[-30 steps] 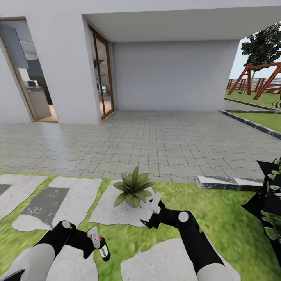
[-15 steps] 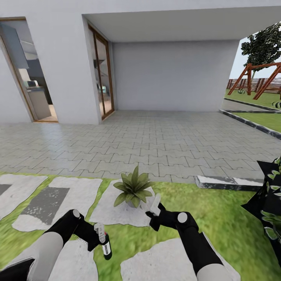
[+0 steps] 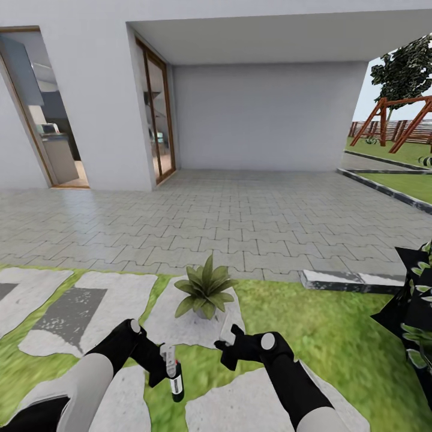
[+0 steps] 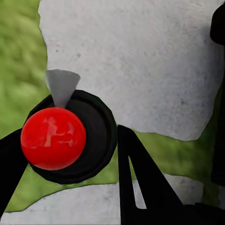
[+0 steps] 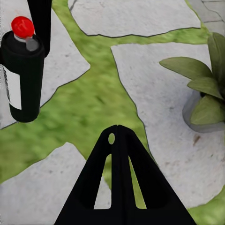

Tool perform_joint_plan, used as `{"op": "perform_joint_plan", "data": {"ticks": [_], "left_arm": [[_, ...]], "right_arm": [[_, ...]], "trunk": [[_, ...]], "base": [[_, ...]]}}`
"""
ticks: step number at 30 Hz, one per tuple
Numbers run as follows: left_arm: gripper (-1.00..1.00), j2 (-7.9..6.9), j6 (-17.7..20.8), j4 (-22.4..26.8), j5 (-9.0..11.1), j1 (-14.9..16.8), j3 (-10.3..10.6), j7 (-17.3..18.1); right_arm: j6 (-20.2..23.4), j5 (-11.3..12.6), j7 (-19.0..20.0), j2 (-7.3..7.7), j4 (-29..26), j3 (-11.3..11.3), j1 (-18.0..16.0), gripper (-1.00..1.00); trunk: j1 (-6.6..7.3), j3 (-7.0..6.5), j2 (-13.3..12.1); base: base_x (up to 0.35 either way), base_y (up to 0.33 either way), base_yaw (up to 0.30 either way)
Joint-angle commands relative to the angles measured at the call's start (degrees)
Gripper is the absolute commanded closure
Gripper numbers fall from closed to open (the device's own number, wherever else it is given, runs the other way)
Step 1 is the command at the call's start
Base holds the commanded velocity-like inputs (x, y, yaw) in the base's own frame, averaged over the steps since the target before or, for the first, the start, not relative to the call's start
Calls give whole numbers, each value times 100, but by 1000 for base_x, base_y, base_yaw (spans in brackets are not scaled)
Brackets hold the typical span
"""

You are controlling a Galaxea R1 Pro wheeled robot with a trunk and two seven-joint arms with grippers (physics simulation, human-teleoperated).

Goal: Pick up the pesticide atomizer in the garden and spray insectifuge to fully cover both potted plants in the garden.

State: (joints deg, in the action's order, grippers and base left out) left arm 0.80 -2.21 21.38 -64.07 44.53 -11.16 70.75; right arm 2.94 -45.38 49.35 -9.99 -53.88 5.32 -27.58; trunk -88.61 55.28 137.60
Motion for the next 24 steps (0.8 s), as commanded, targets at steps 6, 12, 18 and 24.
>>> {"op": "perform_joint_plan", "data": {"ticks": [6, 12, 18, 24], "left_arm": [[100, 166, -27, 75, -53, 3, -48, 22], [100, 191, -43, 142, -46, 3, -53, 34], [100, 192, -102, 147, -22, 3, -61, 51], [100, 295, -133, 131, 4, -3, -71, 53]], "right_arm": [[29, 2, 180, -1, -7, 219, -2, 100], [27, 19, 253, -1, -16, 428, -2, 100], [22, 20, 252, -1, -17, 436, -2, 100], [21, 23, 251, -1, -17, 435, -2, 100]], "trunk": [[1, 6, 2], [1, 6, 2], [1, 6, 2], [1, 6, 2]], "base": [[0, 0, 0], [0, 0, 0], [0, 0, 0], [0, 0, 0]]}}
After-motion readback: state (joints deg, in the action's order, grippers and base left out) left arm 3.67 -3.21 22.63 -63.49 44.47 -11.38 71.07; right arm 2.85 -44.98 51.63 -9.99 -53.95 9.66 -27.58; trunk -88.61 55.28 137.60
